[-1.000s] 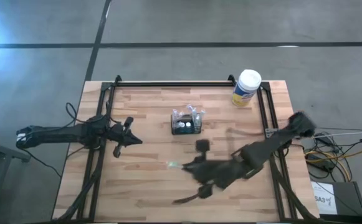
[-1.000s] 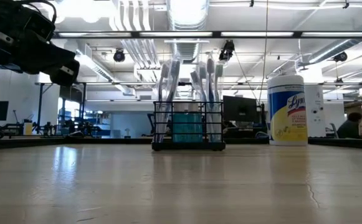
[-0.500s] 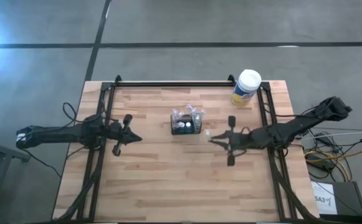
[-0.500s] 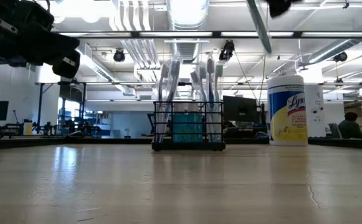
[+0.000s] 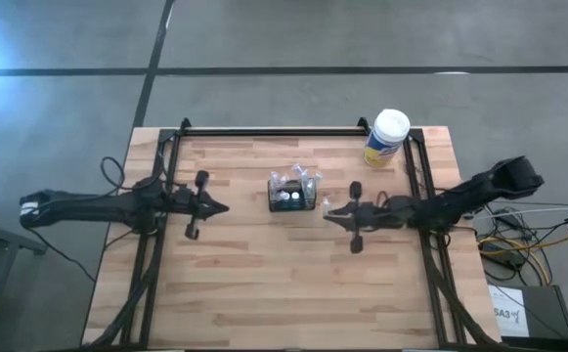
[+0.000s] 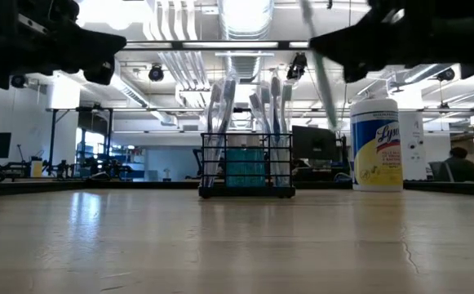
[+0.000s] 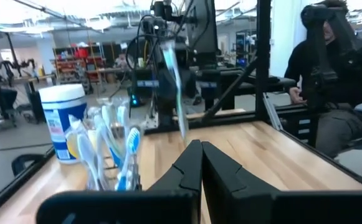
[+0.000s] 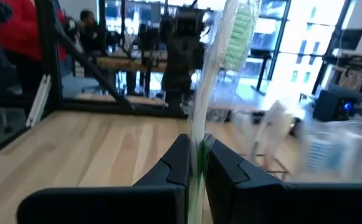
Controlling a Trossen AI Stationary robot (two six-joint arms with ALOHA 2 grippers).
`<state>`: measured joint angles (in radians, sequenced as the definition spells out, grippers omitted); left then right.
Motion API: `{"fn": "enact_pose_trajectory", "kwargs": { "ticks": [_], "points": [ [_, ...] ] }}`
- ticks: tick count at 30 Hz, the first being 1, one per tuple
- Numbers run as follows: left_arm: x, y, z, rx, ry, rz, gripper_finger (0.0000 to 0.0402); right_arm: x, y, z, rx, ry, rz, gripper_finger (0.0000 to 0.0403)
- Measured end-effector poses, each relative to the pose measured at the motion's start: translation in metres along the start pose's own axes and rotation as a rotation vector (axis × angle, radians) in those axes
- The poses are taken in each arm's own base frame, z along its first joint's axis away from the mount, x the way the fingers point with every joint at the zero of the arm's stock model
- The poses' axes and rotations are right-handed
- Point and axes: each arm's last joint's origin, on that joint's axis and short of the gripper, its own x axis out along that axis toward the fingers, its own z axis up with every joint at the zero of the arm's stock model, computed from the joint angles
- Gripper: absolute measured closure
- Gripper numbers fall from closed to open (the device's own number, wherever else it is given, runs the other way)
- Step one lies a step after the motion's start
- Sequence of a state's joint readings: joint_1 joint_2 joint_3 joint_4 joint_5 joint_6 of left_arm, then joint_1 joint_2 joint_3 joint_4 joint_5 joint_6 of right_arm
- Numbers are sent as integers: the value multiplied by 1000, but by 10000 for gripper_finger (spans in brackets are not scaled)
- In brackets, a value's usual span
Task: Pick & Place toothbrushing station
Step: Put the green toothbrush into the mesh organizer
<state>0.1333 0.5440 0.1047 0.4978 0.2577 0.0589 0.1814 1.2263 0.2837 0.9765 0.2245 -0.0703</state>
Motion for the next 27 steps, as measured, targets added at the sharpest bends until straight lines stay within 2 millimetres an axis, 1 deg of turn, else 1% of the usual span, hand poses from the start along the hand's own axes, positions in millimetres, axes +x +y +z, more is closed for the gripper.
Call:
{"fn": "enact_pose_trajectory", "kwargs": {
  "ticks": [3, 6, 8, 10, 13, 19, 23, 27],
  "points": [
    [3, 1, 3, 1, -39, 2, 394, 23, 6, -3, -10, 39, 4, 383],
    [6, 3, 7, -62, -56, 34, 393, 51, 12, -1, -45, 48, 4, 383],
    [9, 5, 8, -109, -44, 77, 388, 69, 13, 0, -69, 47, -3, 383],
    [12, 6, 12, -111, -47, 82, 376, 87, 13, 2, -84, 39, -16, 383],
    [17, 7, 12, -104, -22, 72, 347, 113, 12, 4, -104, 42, 1, 383],
    [27, 9, 19, -80, -12, 34, 264, 157, 10, 7, -137, 149, 19, 383],
    [32, 11, 22, -80, -8, 33, 213, 177, 13, 15, -172, 144, 23, 383],
    [35, 12, 25, -81, -8, 30, 181, 192, 14, 23, -198, 166, 29, 383]
  ]
}}
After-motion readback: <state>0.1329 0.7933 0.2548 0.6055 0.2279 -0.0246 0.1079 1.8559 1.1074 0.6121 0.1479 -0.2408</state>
